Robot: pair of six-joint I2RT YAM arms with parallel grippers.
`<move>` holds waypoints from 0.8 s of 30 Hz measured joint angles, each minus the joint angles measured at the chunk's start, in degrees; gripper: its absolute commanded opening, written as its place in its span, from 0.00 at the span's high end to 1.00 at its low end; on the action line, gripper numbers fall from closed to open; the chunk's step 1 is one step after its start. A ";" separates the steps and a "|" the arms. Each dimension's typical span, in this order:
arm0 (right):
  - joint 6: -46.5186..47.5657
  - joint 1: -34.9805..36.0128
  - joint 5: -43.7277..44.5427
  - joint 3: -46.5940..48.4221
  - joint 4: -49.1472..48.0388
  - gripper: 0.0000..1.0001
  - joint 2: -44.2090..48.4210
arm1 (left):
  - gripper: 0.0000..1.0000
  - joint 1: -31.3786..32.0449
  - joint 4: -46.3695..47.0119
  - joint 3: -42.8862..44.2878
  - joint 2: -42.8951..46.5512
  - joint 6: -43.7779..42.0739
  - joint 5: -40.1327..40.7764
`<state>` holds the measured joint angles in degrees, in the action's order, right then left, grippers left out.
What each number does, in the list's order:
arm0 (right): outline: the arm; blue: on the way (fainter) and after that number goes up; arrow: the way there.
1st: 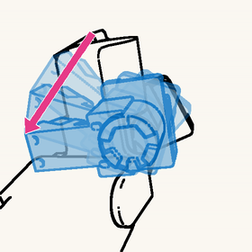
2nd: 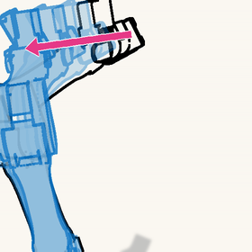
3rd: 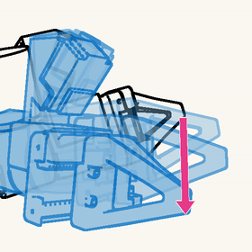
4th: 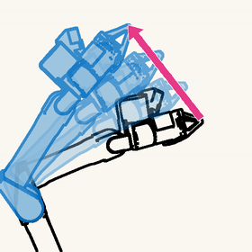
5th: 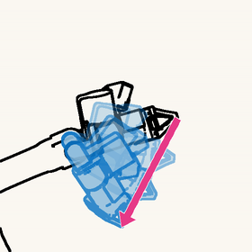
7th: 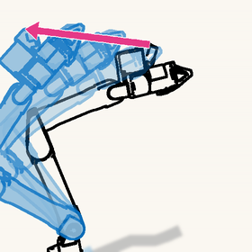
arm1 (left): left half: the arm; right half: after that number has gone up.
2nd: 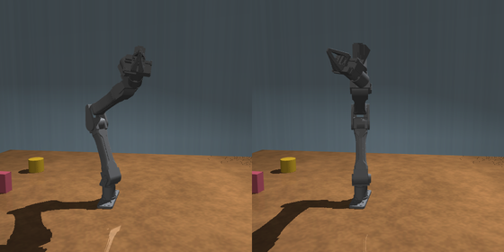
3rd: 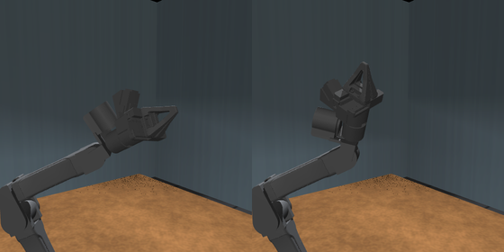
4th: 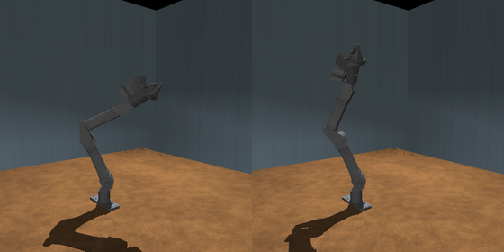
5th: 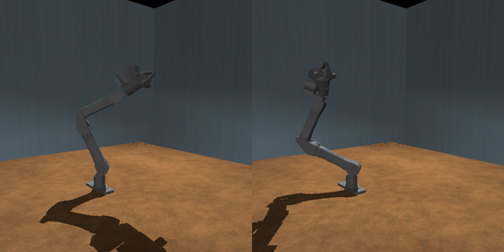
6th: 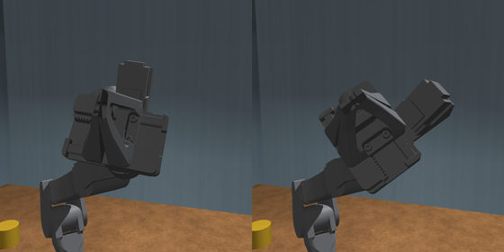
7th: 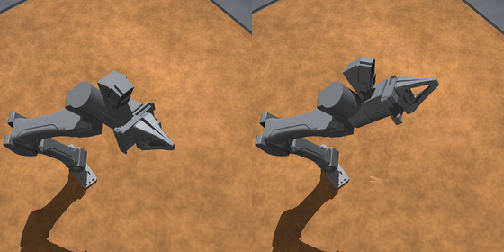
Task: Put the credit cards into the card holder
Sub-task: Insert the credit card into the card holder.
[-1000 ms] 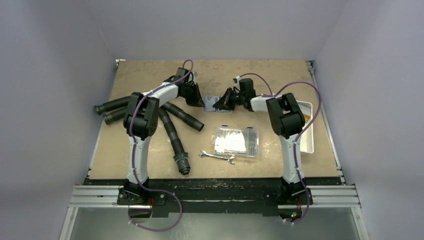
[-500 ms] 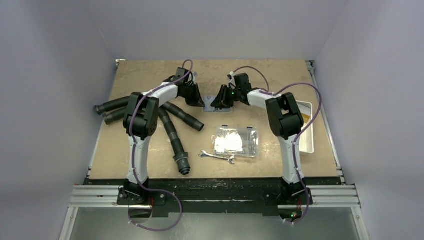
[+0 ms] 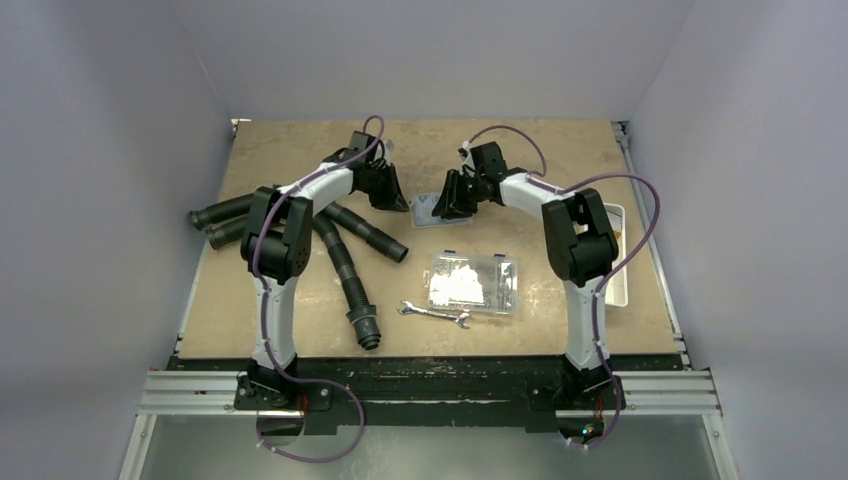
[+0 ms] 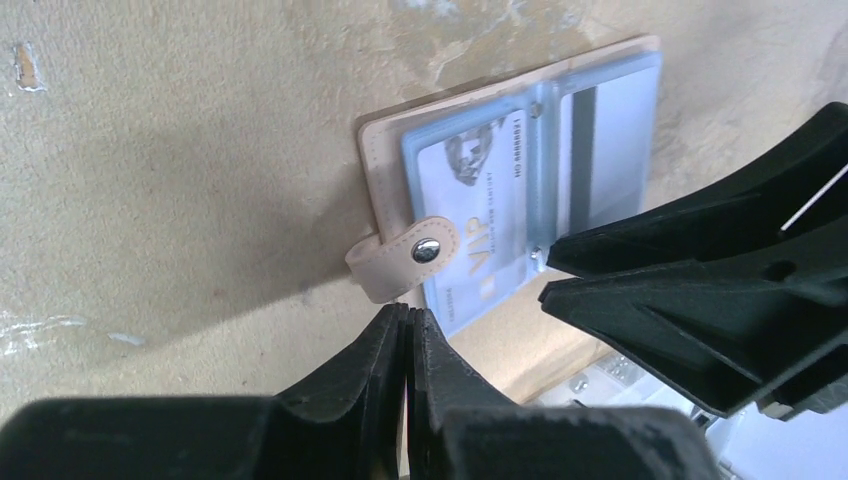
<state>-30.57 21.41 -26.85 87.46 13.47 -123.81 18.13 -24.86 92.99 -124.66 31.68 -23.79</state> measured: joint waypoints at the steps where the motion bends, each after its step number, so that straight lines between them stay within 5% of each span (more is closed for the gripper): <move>1: 0.37 0.00 0.44 0.00 0.59 0.65 0.31 | 0.88 0.00 0.02 0.00 0.35 0.00 -0.09; 6: 1.66 0.00 0.61 0.00 1.46 0.90 0.85 | 0.82 0.00 1.20 -0.13 1.81 0.22 -1.84; 14: 1.95 0.02 0.50 1.62 1.53 0.91 0.02 | 0.81 0.02 4.44 -2.97 1.84 2.21 -4.98; 24: 2.10 0.07 0.68 3.78 1.03 0.97 -3.80 | 0.67 0.90 6.80 -7.74 2.89 5.22 -2.95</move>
<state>-28.47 21.47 -26.17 91.24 14.50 -127.61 19.03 -18.06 85.25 -121.78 36.91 -26.74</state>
